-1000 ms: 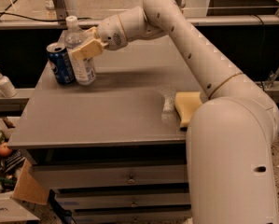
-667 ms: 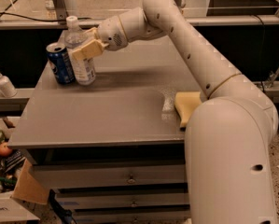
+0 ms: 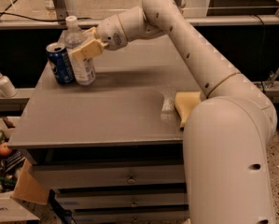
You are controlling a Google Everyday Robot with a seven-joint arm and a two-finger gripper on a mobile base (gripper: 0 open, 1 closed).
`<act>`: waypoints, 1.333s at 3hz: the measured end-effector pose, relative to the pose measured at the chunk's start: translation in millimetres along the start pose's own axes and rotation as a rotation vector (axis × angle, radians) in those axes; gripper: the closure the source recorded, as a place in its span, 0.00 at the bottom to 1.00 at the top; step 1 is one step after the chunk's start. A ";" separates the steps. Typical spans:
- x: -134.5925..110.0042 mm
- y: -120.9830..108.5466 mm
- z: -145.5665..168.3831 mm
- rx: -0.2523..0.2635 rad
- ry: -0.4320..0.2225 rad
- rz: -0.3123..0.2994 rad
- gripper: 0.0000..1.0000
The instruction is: Move blue plastic bottle near pepsi can
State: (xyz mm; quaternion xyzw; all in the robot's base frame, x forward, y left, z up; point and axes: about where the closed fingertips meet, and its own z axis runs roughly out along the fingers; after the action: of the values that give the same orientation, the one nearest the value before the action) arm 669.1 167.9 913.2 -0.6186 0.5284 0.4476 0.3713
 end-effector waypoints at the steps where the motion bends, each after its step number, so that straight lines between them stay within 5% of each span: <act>1: 0.0 0.0 0.0 0.000 0.000 0.000 0.12; 2: 0.4 -2.7 -1.5 -0.011 0.031 -0.028 0.00; 4: 6.7 -17.0 -31.2 0.029 0.058 -0.044 0.00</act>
Offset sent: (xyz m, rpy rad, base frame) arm 0.0130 -0.0109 0.0039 -0.0671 -0.0732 0.0407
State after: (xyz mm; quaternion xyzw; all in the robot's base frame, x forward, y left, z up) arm 691.2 139.5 916.7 -0.6374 0.5315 0.4135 0.3745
